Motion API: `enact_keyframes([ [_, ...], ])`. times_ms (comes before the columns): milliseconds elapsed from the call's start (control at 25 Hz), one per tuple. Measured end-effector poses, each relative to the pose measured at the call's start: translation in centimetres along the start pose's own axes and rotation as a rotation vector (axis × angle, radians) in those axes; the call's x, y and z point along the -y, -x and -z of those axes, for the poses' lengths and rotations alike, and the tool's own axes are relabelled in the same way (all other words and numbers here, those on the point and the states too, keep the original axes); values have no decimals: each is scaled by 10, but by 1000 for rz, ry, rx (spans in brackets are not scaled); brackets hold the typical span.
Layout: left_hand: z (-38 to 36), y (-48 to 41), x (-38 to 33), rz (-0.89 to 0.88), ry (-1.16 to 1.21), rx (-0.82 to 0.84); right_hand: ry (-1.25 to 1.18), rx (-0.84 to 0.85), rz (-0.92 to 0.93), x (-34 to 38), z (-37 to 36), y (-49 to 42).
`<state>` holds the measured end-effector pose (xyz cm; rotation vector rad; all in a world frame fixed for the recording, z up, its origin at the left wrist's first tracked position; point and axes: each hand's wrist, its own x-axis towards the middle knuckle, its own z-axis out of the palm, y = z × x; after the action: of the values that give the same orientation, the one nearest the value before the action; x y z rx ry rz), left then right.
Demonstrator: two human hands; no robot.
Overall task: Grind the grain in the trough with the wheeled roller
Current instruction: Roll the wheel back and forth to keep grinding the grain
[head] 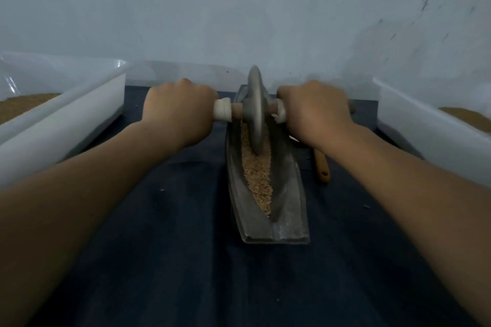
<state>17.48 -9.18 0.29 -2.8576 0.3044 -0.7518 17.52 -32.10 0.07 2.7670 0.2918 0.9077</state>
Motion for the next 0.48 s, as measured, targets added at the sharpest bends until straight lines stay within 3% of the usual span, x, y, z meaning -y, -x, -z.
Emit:
enact_keyframes([
  [200,15,21,0,-33,10,-28,-83,53,76,-2,14,20],
  [480,46,64,18,-187,-129,-167,-69,-39,85,-14,37,80],
])
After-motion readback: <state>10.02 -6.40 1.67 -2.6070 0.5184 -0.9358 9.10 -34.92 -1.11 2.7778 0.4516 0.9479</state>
